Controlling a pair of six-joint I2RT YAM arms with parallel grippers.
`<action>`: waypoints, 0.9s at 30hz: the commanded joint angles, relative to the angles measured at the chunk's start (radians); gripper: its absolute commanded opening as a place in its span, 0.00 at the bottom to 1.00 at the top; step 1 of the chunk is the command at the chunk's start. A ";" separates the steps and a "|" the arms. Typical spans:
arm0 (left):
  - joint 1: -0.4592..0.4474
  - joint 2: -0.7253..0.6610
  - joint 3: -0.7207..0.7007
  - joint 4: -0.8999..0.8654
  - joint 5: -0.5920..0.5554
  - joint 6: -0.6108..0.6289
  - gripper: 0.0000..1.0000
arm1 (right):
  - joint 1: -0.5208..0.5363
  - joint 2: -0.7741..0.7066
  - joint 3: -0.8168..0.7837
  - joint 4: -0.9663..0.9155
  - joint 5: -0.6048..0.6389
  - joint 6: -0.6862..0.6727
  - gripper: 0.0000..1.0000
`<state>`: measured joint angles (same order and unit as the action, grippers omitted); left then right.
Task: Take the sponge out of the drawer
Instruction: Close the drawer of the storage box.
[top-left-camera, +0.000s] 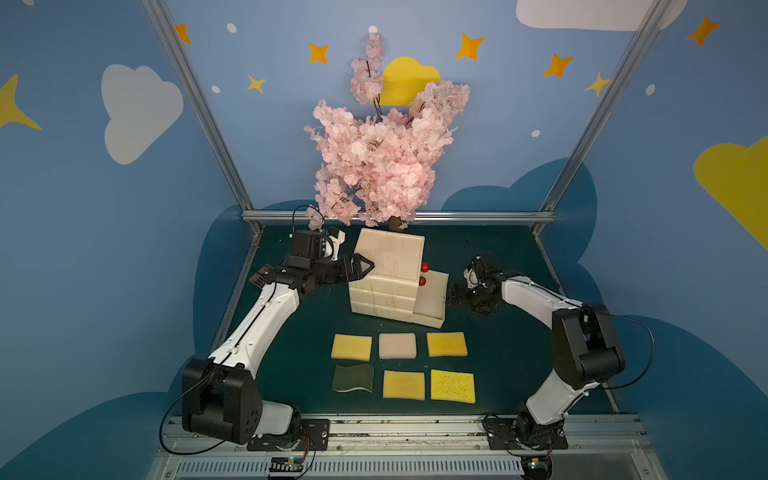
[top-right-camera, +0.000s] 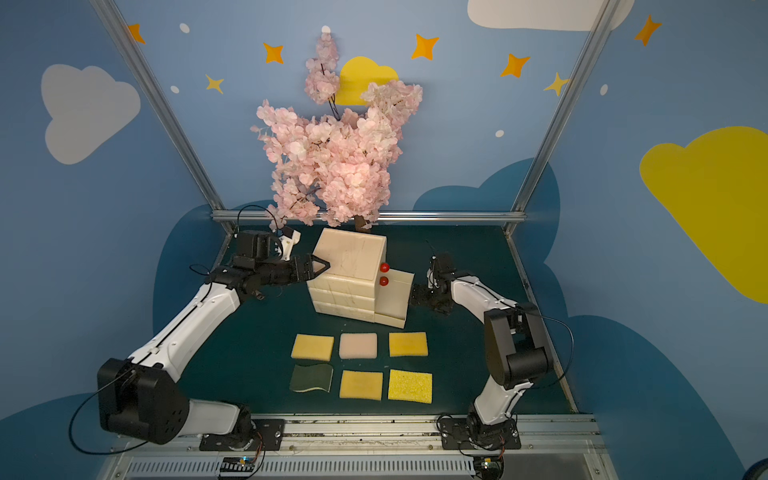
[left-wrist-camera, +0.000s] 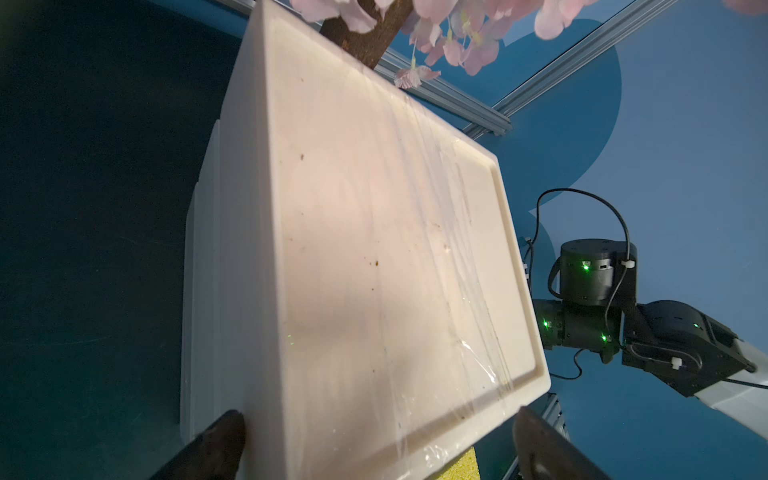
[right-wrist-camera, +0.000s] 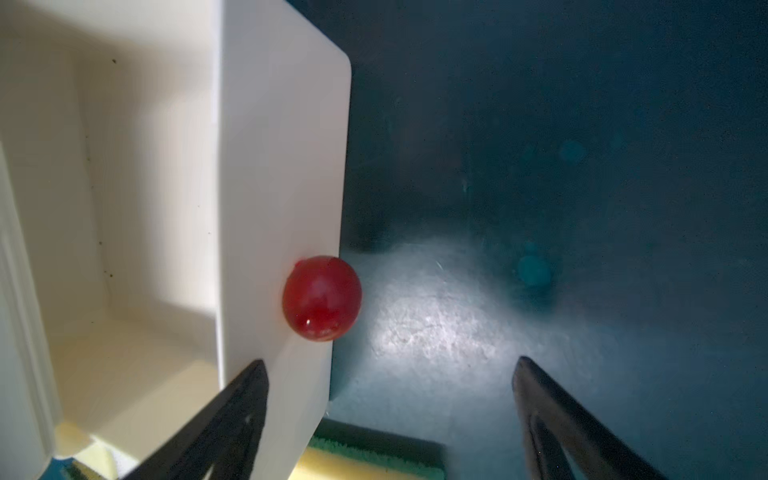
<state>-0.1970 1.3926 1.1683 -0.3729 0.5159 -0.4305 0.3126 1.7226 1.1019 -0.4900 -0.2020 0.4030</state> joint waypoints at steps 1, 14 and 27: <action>-0.009 -0.015 -0.007 0.025 0.070 -0.007 1.00 | 0.017 0.039 0.039 0.033 -0.044 -0.004 0.91; -0.034 -0.018 -0.012 0.041 0.093 -0.017 1.00 | 0.066 0.123 0.128 0.051 -0.122 0.010 0.91; -0.063 -0.002 -0.018 0.050 0.105 -0.025 1.00 | 0.108 0.139 0.141 0.043 -0.157 0.026 0.91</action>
<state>-0.2348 1.3926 1.1622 -0.3489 0.5598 -0.4511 0.4126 1.8702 1.2320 -0.4385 -0.3367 0.4164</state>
